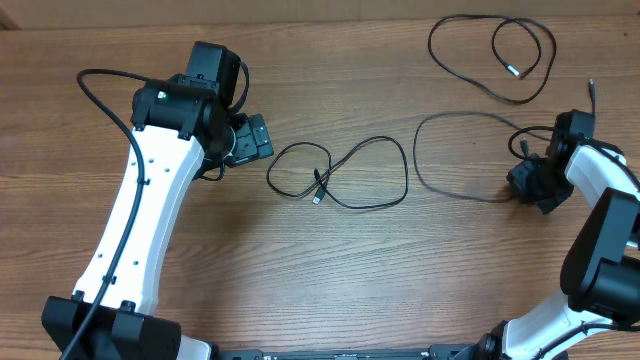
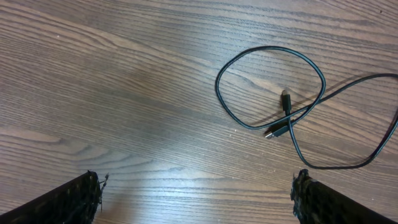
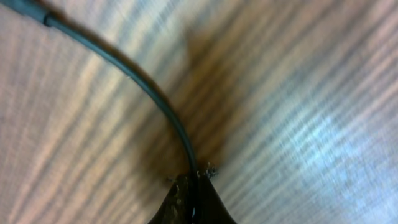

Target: Untangle cables

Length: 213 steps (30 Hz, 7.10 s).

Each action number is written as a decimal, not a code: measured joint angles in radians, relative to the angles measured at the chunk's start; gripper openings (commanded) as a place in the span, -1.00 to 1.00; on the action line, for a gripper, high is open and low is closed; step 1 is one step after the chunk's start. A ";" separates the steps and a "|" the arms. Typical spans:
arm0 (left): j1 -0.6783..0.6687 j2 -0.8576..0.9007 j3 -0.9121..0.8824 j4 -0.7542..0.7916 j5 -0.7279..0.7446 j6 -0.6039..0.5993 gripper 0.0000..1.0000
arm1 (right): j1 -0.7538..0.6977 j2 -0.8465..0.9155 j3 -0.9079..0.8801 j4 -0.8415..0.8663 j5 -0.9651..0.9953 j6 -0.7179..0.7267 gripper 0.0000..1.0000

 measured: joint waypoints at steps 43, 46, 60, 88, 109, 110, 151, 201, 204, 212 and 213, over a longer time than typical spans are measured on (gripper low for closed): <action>0.000 0.000 0.000 -0.010 0.000 0.000 0.99 | 0.001 0.000 0.051 0.380 -0.336 -0.752 -0.31; 0.000 0.000 0.000 -0.009 0.000 0.000 0.99 | 0.001 0.000 0.051 0.383 -0.326 -0.756 0.63; 0.000 0.000 0.000 -0.010 0.000 0.000 0.99 | 0.002 0.000 0.051 0.361 -0.350 -0.498 1.00; 0.000 0.000 0.000 -0.017 0.000 0.000 0.99 | 0.421 0.000 0.054 0.036 -0.120 -0.134 1.00; 0.000 0.000 0.000 0.000 0.000 0.000 0.99 | 0.367 0.000 0.156 -0.153 -0.101 0.335 0.87; 0.000 0.000 0.000 0.000 0.000 0.000 0.99 | 0.370 0.000 0.155 -0.152 -0.074 0.370 0.87; 0.000 0.000 0.000 -0.002 0.004 0.000 0.99 | 0.401 0.000 0.064 -0.061 0.100 0.571 0.21; 0.000 0.000 0.000 -0.016 0.004 0.000 0.99 | 0.400 0.056 0.066 0.039 0.191 0.449 -0.93; 0.000 0.000 0.000 -0.016 0.004 0.000 0.99 | 0.400 0.058 0.065 0.057 0.196 0.408 -0.93; 0.000 0.000 0.000 -0.016 0.004 0.000 0.99 | 0.400 0.058 0.065 0.061 0.204 0.289 -0.93; 0.000 0.000 0.000 -0.016 0.004 0.000 0.99 | 0.400 0.058 0.065 0.061 0.206 0.276 -0.93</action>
